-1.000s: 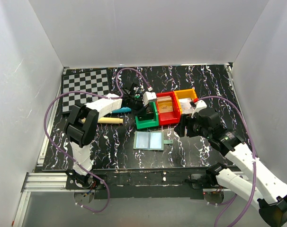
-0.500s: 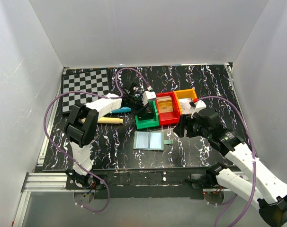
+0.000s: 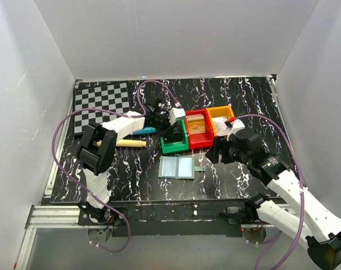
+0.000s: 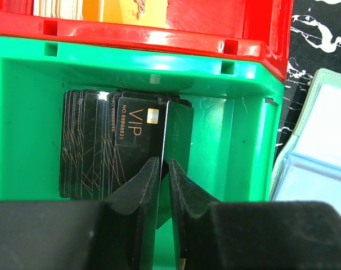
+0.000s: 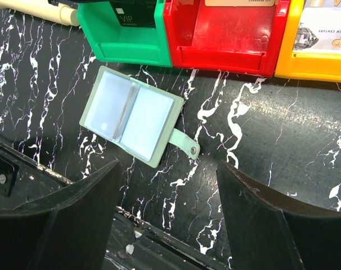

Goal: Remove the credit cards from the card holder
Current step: Place the credit card in the storage box.

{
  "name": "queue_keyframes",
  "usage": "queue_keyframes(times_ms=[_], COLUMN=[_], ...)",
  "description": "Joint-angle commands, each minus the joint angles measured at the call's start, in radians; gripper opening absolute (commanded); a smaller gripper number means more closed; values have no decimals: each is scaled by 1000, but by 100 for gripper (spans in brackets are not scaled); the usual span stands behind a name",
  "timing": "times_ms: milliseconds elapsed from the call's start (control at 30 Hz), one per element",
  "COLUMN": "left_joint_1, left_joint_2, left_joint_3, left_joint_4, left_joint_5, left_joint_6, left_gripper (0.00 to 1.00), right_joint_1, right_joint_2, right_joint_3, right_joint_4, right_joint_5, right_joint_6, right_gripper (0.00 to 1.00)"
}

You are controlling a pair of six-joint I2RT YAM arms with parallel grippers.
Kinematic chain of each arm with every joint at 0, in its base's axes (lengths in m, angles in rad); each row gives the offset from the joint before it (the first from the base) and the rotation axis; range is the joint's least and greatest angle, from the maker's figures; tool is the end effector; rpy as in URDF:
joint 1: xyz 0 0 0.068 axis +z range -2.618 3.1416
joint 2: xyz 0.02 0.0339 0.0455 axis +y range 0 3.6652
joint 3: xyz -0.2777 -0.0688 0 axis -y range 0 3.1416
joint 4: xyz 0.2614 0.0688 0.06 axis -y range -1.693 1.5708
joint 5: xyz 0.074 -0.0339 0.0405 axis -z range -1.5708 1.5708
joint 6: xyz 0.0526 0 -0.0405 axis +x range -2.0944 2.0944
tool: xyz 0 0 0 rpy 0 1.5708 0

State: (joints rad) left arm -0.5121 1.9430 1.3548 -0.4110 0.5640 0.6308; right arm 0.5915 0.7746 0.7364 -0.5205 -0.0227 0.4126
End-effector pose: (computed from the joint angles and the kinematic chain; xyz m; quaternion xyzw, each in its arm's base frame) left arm 0.3661 -0.2381 0.1774 0.5644 0.7327 -0.2505 0.2861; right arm 0.1590 0.1083 0.2906 -0.0836 0.8706 0.2419 0.4201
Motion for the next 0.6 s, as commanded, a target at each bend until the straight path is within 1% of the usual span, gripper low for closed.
queue_keyframes(times_ms=[0, 67, 200, 400, 567], left_joint_1=[14, 14, 14, 14, 14], left_joint_2=[-41, -49, -62, -101, -193], left_joint_3=[-17, -17, -19, -13, 35], left_joint_4=[-5, 1, 9, 34, 64], left_joint_5=[-38, -36, -41, -65, -119], left_joint_6=[4, -2, -3, -28, -95], left_gripper=[15, 19, 22, 22, 23], right_joint_1=[5, 5, 5, 5, 5], right_joint_2=[0, -1, -1, -3, 2], right_joint_3=[21, 23, 24, 29, 34], right_joint_4=[37, 37, 36, 30, 27], right_joint_5=[-8, -11, -10, -8, -8], right_joint_6=[2, 0, 2, 0, -3], right_gripper=[76, 76, 76, 76, 76])
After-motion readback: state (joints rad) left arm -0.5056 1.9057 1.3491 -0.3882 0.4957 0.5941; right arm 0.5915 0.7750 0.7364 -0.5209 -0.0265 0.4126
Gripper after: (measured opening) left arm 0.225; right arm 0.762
